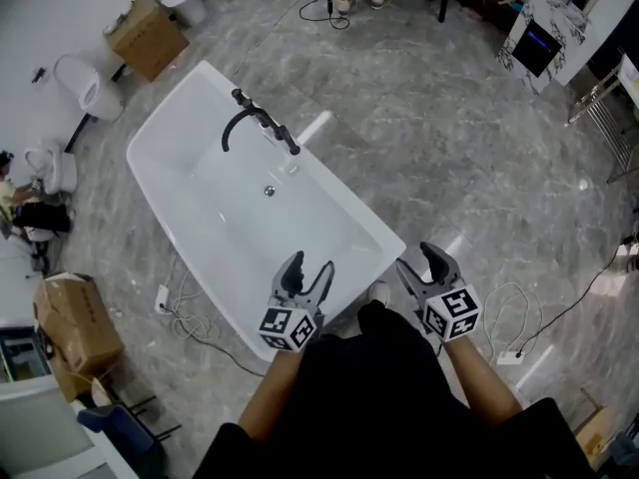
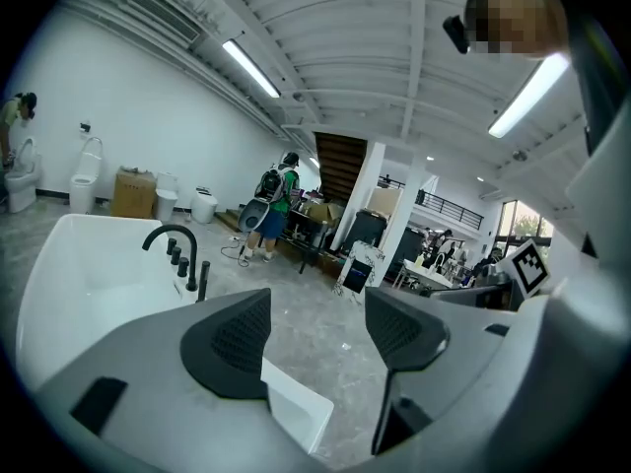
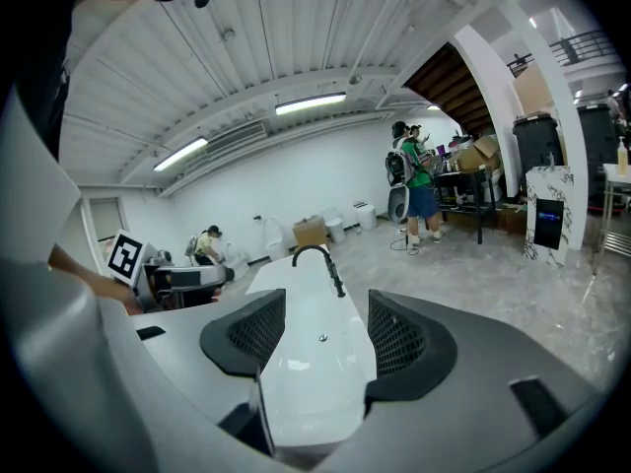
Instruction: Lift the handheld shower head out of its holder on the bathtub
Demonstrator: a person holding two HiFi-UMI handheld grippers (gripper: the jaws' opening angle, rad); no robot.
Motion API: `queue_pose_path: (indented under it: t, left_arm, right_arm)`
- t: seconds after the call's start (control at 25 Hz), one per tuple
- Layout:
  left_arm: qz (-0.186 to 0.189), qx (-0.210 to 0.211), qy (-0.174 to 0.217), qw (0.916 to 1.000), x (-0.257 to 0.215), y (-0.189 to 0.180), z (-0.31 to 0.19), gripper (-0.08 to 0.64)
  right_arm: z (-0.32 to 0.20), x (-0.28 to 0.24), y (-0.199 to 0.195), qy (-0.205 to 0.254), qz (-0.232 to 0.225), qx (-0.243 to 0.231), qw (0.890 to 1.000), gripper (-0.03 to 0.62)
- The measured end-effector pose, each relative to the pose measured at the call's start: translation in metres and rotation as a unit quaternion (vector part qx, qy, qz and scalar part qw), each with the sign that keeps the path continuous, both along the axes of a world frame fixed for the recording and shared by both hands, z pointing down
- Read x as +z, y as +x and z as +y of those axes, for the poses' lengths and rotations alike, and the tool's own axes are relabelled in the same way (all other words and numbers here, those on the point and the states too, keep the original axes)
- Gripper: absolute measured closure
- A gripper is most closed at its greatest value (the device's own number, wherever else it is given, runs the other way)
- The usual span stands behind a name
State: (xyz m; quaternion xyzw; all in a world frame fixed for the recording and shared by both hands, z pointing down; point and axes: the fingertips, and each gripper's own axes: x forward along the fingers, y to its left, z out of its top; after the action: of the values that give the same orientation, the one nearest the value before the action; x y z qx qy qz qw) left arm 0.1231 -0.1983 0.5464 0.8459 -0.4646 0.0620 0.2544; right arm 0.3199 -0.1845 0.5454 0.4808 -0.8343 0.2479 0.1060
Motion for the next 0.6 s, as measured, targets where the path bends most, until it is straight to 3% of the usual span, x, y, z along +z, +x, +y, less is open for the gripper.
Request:
queue_pose_path:
  t: [0.24,0.6]
  left_arm:
    - [-0.041,0.035,0.01,0.9985,0.031,0.038,-0.028,0.284]
    - [-0.038,0.016,-0.003,0.9992,0.071,0.037,-0.084,0.284]
  right_arm:
    - [0.005,0.007,0.022,-0.013,-0.002,0.003,1.0,0.362]
    - [-0.026,-0.001,0.027,-0.008,-0.002,0.014,1.0,0.362]
